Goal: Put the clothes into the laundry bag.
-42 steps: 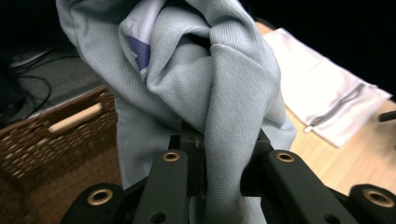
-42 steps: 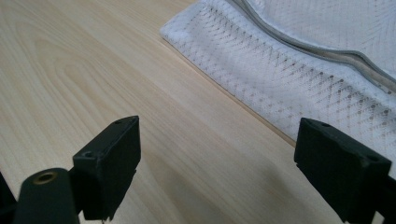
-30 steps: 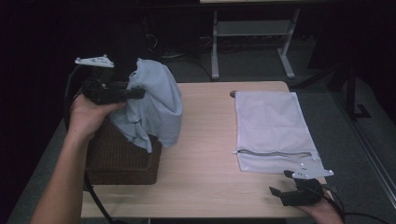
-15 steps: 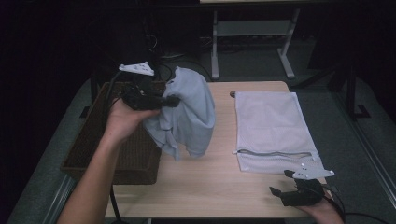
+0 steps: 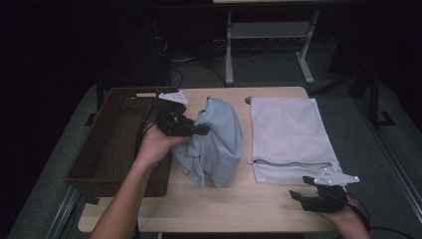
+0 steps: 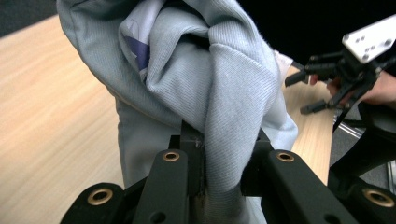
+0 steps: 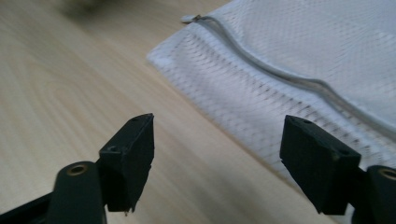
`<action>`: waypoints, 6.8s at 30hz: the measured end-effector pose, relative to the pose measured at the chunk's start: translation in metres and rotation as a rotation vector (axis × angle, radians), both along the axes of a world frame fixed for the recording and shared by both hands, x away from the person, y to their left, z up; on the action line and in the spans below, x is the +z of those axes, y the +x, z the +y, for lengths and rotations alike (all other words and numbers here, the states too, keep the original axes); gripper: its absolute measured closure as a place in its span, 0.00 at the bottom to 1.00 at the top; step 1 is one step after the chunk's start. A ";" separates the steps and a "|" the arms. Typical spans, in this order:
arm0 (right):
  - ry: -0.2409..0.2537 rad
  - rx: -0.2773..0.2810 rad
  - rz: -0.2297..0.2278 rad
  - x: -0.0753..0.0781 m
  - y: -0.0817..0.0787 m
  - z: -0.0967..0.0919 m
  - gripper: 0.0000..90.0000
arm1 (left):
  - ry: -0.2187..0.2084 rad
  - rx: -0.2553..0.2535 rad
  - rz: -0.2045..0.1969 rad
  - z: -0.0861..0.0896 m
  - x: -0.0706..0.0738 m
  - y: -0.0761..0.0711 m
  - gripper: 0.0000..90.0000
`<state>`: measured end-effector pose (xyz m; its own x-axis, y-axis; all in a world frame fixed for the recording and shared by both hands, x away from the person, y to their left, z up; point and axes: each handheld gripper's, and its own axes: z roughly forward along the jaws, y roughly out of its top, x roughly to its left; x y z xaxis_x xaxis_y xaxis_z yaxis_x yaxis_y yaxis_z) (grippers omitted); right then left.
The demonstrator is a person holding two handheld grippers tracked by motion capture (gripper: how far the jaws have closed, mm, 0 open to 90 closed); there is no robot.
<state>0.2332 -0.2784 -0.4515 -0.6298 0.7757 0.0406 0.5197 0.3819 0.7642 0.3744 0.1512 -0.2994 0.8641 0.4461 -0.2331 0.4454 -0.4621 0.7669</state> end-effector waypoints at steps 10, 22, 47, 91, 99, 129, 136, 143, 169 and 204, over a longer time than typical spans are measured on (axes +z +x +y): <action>-0.056 -0.057 0.003 0.006 0.027 -0.010 0.72 | 0.023 -0.022 0.025 -0.009 -0.025 0.002 0.84; -0.142 -0.088 0.053 -0.001 0.035 -0.027 0.99 | 0.042 -0.045 0.067 -0.019 -0.050 0.001 0.84; -0.208 0.019 0.090 -0.012 0.061 0.015 0.99 | 0.037 -0.052 0.084 -0.011 -0.052 -0.001 0.84; -0.035 0.136 0.076 0.005 0.110 0.070 0.68 | 0.033 -0.048 0.103 0.002 -0.052 -0.004 0.84; -0.040 0.203 0.072 0.000 0.141 0.074 0.46 | 0.032 -0.050 0.108 0.002 -0.053 -0.003 0.84; -0.095 0.236 0.057 -0.019 0.155 0.098 0.97 | 0.033 -0.051 0.118 0.003 -0.056 -0.001 0.84; -0.080 0.232 0.042 -0.014 0.155 0.096 0.97 | 0.034 -0.047 0.119 0.005 -0.056 -0.001 0.84; -0.044 0.212 0.026 -0.002 0.152 0.089 0.97 | 0.036 -0.050 0.121 0.004 -0.057 -0.001 0.84; 0.091 0.140 -0.093 0.065 0.155 0.075 0.97 | 0.039 -0.056 0.121 0.004 -0.056 -0.002 0.84; 0.132 0.157 -0.118 0.080 0.159 0.079 0.97 | 0.106 -0.200 0.141 -0.090 -0.066 0.010 0.84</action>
